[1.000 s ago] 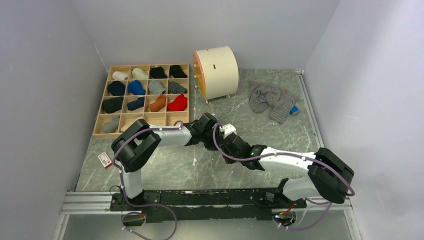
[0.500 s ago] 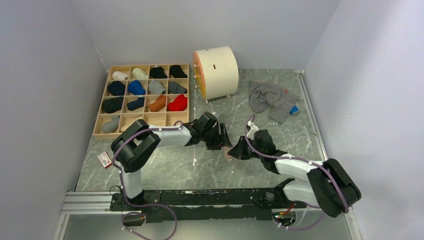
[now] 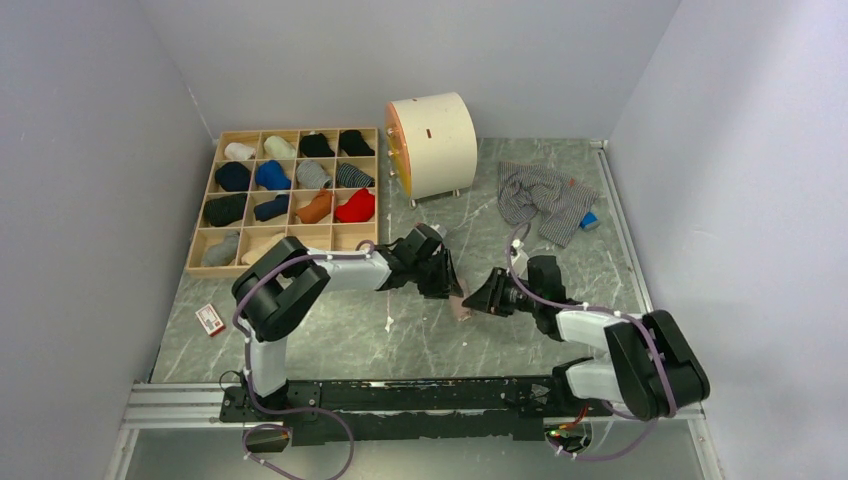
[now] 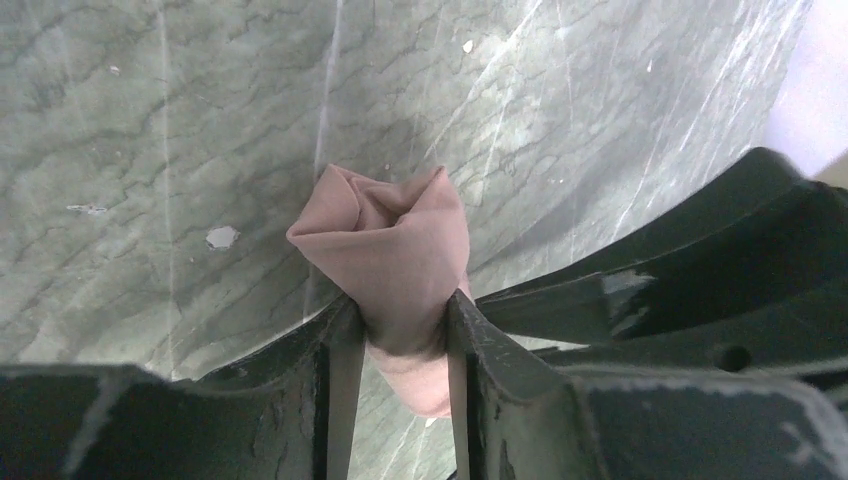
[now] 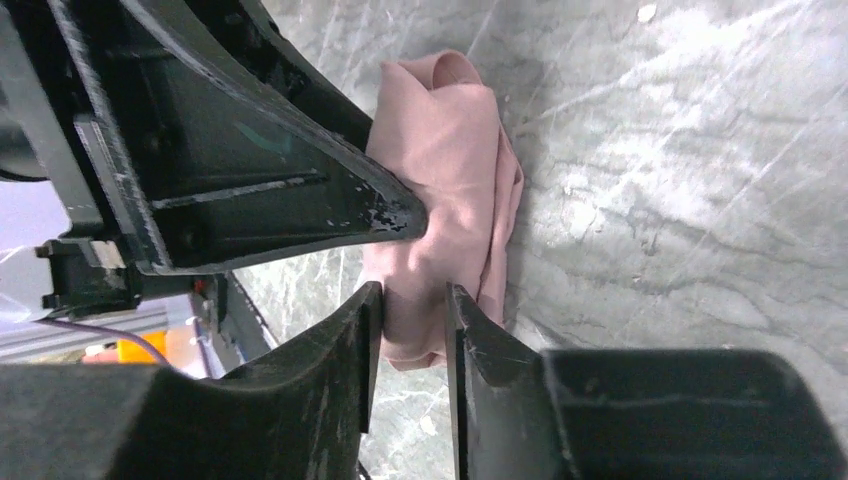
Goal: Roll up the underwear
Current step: Pick up the underwear from the center of the board.
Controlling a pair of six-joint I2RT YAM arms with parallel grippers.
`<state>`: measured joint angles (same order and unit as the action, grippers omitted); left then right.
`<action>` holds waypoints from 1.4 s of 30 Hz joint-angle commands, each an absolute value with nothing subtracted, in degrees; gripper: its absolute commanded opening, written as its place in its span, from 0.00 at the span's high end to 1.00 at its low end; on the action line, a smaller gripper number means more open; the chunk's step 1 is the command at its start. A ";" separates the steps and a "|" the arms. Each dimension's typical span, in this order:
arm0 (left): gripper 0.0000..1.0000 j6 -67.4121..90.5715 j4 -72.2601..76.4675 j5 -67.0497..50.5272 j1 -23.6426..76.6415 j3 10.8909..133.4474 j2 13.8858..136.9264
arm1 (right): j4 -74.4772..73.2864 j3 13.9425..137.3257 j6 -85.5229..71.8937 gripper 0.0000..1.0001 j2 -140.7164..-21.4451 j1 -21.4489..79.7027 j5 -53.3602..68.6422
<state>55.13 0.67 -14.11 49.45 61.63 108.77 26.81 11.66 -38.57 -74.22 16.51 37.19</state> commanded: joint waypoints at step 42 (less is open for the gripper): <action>0.29 54.40 1.21 -15.71 51.11 64.38 112.49 | 26.19 8.60 -37.71 0.87 -70.47 15.32 34.91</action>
<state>55.35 0.45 -14.92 50.28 64.47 110.32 18.85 12.16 -34.63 -67.79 19.38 26.94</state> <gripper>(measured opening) 0.704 0.156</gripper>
